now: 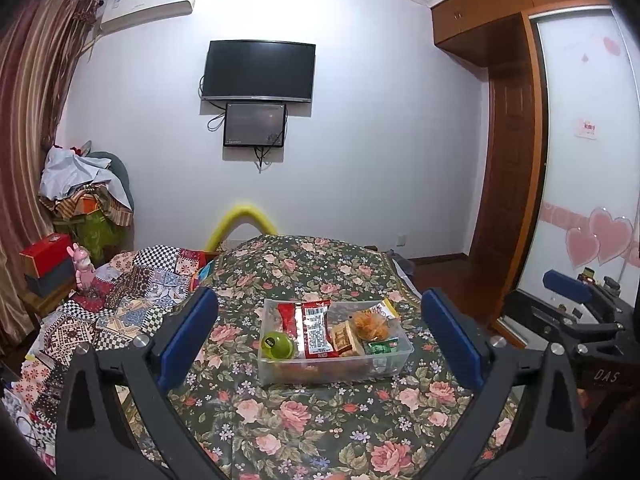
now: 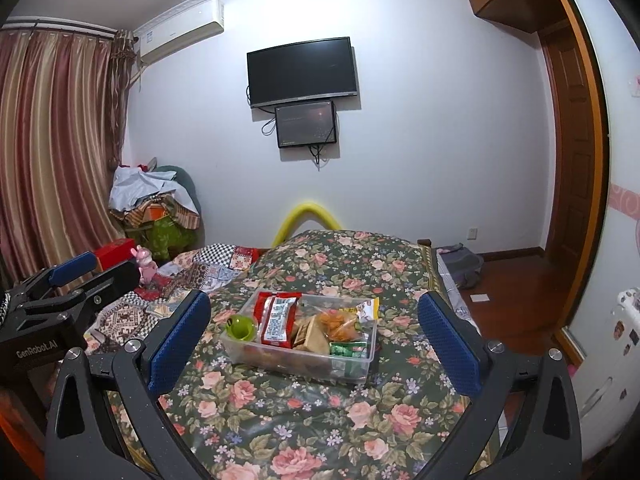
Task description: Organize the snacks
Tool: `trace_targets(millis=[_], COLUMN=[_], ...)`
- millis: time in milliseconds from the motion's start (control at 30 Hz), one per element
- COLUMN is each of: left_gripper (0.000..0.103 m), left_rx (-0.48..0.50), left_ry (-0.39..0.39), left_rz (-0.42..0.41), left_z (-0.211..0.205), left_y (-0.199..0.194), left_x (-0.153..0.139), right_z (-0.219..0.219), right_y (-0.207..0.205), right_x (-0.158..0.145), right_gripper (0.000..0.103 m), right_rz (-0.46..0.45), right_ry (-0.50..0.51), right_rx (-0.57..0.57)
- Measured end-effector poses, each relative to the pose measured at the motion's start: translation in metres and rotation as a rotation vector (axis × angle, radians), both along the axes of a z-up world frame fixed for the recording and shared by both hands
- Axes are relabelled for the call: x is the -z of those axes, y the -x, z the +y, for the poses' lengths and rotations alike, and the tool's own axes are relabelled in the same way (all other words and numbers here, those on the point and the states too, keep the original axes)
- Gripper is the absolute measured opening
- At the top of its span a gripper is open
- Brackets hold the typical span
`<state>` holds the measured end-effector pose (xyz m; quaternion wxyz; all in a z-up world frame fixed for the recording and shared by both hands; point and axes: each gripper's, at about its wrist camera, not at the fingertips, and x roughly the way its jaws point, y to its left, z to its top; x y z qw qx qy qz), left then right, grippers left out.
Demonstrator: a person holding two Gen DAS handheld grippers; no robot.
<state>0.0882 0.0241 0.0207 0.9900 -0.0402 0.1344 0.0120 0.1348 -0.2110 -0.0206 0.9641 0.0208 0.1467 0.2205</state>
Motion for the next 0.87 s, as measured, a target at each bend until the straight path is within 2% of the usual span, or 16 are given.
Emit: trace_targets(millis=[300, 867], left_gripper=[0.103, 0.103], left_rx=[0.0, 0.025], left_ry=[-0.02, 0.018], left_rz=[0.003, 0.056], left_z=[-0.003, 0.002], left_y=[-0.001, -0.009], left_x=[0.001, 0.01], right_z=[0.0, 0.0], right_y=[0.0, -0.001], right_x=[0.0, 0.006], right_gripper=[0.103, 0.103], right_rz=[0.003, 0.016], right_ry=[-0.001, 0.009], right_rx=[0.0, -0.001])
